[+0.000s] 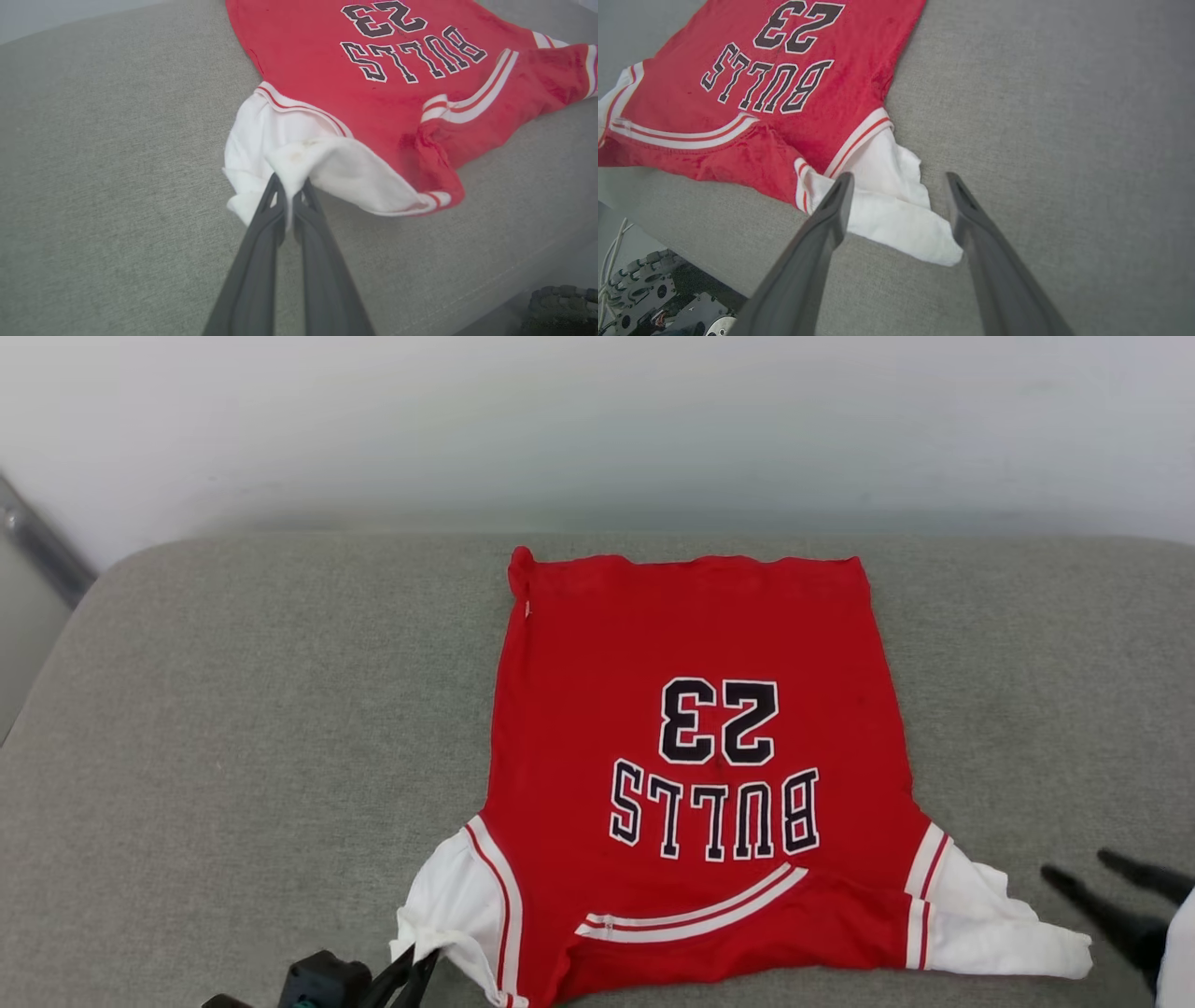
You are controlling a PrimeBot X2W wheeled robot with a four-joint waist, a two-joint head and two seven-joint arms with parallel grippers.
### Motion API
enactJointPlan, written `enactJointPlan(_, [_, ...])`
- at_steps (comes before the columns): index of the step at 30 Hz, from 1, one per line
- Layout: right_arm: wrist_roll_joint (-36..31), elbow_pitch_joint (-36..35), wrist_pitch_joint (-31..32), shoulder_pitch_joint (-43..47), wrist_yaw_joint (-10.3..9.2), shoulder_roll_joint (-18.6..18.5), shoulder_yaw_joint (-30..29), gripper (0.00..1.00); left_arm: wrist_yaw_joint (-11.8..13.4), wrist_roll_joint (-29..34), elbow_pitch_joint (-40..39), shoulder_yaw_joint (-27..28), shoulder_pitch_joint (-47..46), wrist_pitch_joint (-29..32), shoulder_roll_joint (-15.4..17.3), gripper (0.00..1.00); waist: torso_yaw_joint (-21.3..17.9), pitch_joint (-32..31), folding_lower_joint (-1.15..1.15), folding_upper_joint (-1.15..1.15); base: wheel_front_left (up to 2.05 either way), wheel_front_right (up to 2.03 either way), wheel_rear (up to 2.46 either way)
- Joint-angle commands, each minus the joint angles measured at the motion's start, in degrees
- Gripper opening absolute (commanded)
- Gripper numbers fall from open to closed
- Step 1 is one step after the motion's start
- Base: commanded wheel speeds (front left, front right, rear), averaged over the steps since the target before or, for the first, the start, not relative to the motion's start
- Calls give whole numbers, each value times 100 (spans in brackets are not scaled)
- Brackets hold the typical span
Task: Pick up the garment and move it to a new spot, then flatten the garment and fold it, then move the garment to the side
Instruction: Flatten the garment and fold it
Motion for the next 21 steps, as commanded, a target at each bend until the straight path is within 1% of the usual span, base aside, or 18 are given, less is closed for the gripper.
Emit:
enactJointPlan(1, [70, -154, 258, -305, -3, -64, -231, 100, 24, 131, -107, -50, -112, -29, 14, 0, 124, 182, 0, 0, 0, 0, 0])
enactJointPlan(4, [110, -359, 786, -770, -3, 25, -565, 100, 52, 300, -303, -124, -245, -52, -3, 0, 290, 422, 0, 0, 0, 0, 0])
enactJointPlan(9, [-347, -233, 1789, -1797, -3, 75, -884, 100, 28, 501, -670, -228, -529, -99, -118, 0, 692, 939, 0, 0, 0, 0, 0])
enactJointPlan(13, [-798, 95, 2438, -2727, -3, 164, -1081, 100, 8, 692, -947, -356, -786, -150, -259, 0, 1066, 1387, 0, 0, 0, 0, 0])
enactJointPlan(17, [-1304, 638, 2888, -3594, -3, 342, -1353, 100, -31, 827, -1162, -486, -970, -158, -400, 0, 1403, 1763, 0, 0, 0, 0, 0])
enactJointPlan(21, [-1809, 1291, 3311, -4349, -3, 614, -1708, 100, -73, 875, -1240, -592, -1123, -158, -537, 0, 1699, 2053, 0, 0, 0, 0, 0])
